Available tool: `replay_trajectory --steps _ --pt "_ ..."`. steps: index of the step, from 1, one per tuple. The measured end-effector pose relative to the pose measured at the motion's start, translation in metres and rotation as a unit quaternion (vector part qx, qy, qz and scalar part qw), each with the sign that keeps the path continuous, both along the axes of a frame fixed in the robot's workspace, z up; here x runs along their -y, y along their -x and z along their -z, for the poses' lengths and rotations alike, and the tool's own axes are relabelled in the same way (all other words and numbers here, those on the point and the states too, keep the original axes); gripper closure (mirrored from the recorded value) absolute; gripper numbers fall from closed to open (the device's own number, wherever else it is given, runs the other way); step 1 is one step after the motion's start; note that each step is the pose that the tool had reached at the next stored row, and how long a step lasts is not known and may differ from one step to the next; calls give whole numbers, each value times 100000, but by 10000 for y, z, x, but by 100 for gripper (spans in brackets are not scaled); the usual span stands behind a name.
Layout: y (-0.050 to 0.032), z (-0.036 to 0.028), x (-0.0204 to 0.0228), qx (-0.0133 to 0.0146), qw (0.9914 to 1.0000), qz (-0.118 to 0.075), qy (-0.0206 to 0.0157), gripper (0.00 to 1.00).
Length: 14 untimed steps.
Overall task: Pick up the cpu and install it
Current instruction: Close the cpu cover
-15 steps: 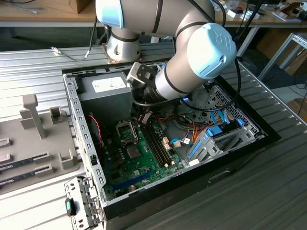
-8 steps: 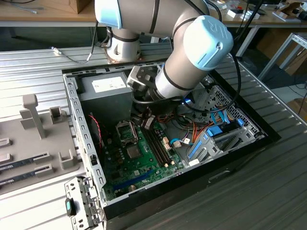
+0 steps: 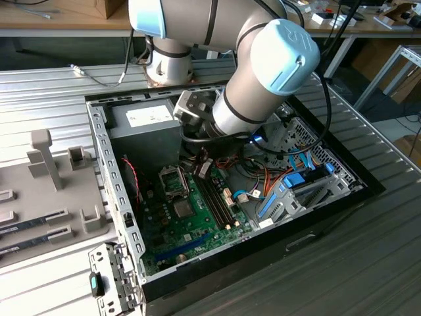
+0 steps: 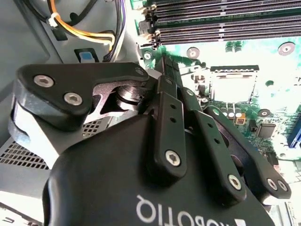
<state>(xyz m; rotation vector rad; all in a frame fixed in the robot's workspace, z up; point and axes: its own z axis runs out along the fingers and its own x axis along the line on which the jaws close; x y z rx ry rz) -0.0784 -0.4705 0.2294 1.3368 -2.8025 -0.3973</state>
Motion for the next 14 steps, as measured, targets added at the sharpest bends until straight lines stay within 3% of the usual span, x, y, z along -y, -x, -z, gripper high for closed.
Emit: replay_trajectory --steps 3,5,8,9,10,13,14 --pt "0 0 -1 1 99965 2635 102 89" --pt "0 0 0 7 99929 3728 543 89" --pt "0 0 0 121 99856 4528 2866 89" --pt "0 0 0 142 99823 4855 3439 89" --pt "0 1 0 140 99770 5607 3802 89" --pt "0 0 0 74 99631 7503 4158 89" --pt "0 1 0 37 99536 8636 4234 89"
